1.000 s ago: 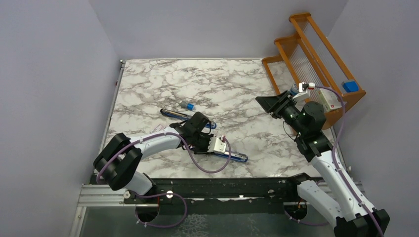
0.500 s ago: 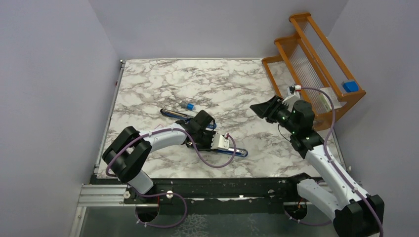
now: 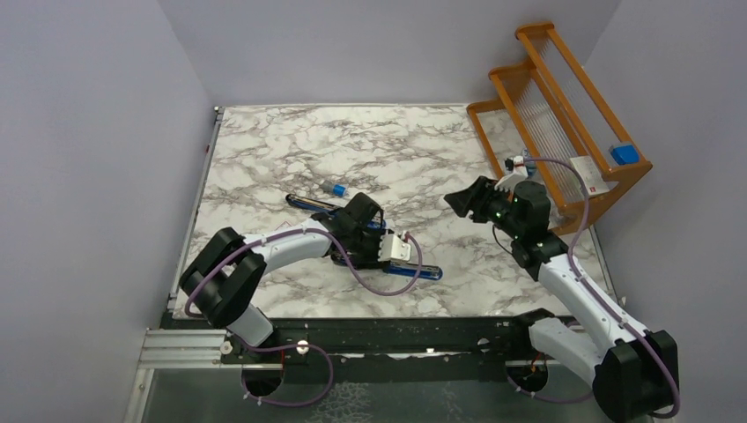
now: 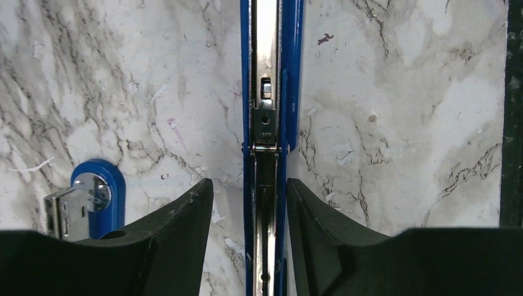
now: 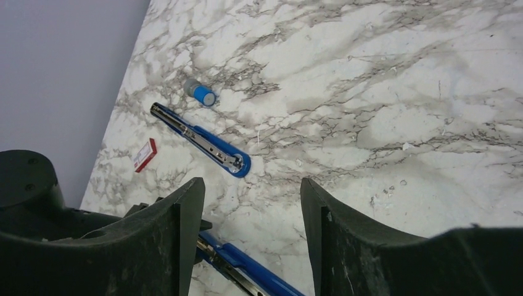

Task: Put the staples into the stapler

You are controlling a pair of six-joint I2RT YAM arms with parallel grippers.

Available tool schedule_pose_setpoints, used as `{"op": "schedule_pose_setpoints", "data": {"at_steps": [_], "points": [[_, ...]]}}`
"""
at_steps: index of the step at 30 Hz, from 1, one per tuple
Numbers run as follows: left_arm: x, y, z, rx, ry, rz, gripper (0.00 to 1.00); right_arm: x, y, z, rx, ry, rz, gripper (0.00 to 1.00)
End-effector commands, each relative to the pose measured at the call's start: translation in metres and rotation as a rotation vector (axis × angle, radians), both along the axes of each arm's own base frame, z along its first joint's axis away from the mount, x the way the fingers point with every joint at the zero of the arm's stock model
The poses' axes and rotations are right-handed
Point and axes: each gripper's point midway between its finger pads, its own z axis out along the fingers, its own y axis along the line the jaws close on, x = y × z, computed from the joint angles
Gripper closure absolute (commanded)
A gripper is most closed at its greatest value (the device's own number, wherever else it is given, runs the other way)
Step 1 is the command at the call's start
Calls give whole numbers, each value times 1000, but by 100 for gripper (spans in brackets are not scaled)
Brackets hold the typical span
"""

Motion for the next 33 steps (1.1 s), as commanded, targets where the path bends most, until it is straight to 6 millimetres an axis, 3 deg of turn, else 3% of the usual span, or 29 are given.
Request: {"op": "schedule_pose_setpoints", "data": {"at_steps": [1, 4, 6, 9, 13, 16, 19, 22, 24, 29, 33], "points": [[19, -21, 51, -184, -58, 42, 49, 14, 0, 13, -57, -125, 20, 38], [43, -23, 95, -348, -124, 181, 47, 8, 16, 3, -95, -93, 162, 34], [69, -16, 135, -500, -205, 350, 42, 2, 27, -1, -109, -85, 263, 34], [98, 10, 174, -639, -308, 585, 39, -5, 40, -5, -101, -153, 369, 34], [128, 63, 203, -777, -366, 924, 33, -14, 62, -19, -199, -171, 519, 35], [147, 101, 203, -782, -344, 1181, 29, -29, 95, -27, -336, -226, 639, 34], [159, 123, 197, -744, -345, 1313, 28, -52, 128, -45, -429, -273, 817, 34], [163, 143, 192, -740, -390, 1394, 28, -70, 147, -62, -486, -301, 953, 34], [164, 156, 195, -765, -414, 1438, 27, -76, 152, -76, -534, -289, 1010, 34], [167, 183, 189, -774, -435, 1522, 27, -79, 141, -117, -728, -206, 1052, 34], [166, 186, 182, -768, -430, 1525, 27, -83, 138, -131, -768, -164, 1110, 34]]}}
